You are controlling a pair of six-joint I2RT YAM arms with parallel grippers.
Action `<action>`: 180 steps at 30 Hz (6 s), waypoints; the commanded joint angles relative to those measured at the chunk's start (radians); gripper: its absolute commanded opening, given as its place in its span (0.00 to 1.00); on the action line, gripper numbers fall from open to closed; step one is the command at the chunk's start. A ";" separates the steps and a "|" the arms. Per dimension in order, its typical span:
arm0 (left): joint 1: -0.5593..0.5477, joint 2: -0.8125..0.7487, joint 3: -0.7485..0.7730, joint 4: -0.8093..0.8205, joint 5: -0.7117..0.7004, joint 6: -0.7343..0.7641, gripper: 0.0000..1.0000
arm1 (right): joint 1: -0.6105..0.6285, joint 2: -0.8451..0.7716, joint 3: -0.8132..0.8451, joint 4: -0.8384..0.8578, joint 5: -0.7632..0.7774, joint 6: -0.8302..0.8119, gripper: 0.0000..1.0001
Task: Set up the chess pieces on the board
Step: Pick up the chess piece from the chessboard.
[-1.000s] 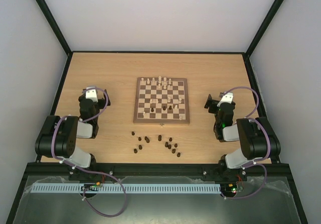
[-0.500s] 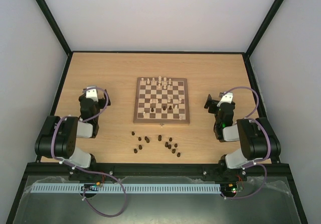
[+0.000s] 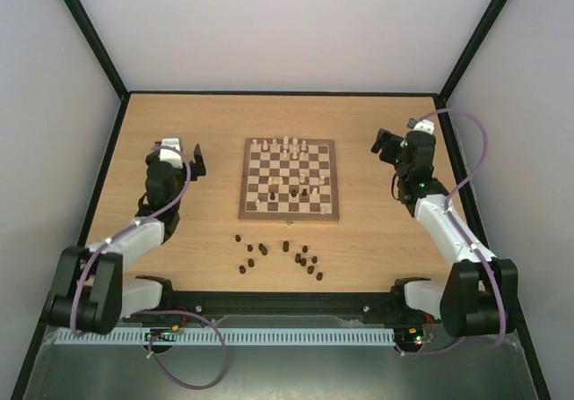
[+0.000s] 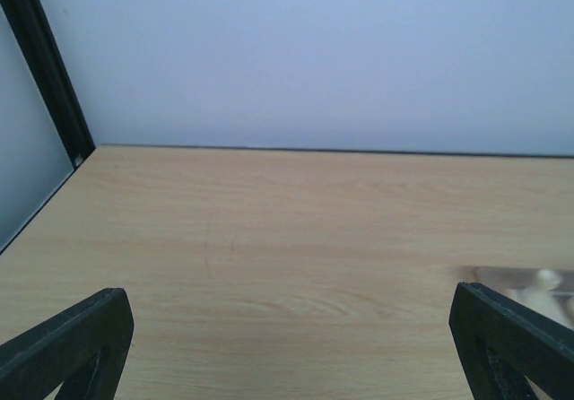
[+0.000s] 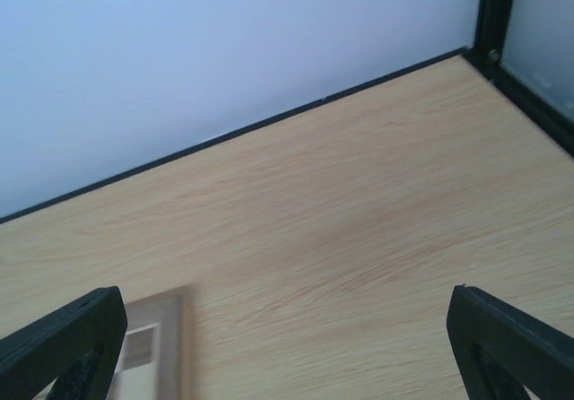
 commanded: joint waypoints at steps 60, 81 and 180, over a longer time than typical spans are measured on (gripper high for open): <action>-0.267 -0.206 0.326 -0.799 0.272 -0.578 1.00 | 0.537 0.485 0.637 -0.835 -0.145 -0.018 0.60; -0.378 -0.170 0.308 -0.766 0.186 -0.548 1.00 | 0.537 0.523 0.636 -0.816 -0.161 -0.025 0.60; -0.378 -0.101 0.295 -0.755 0.192 -0.532 0.99 | 0.540 0.722 0.710 -0.854 -0.065 -0.037 0.25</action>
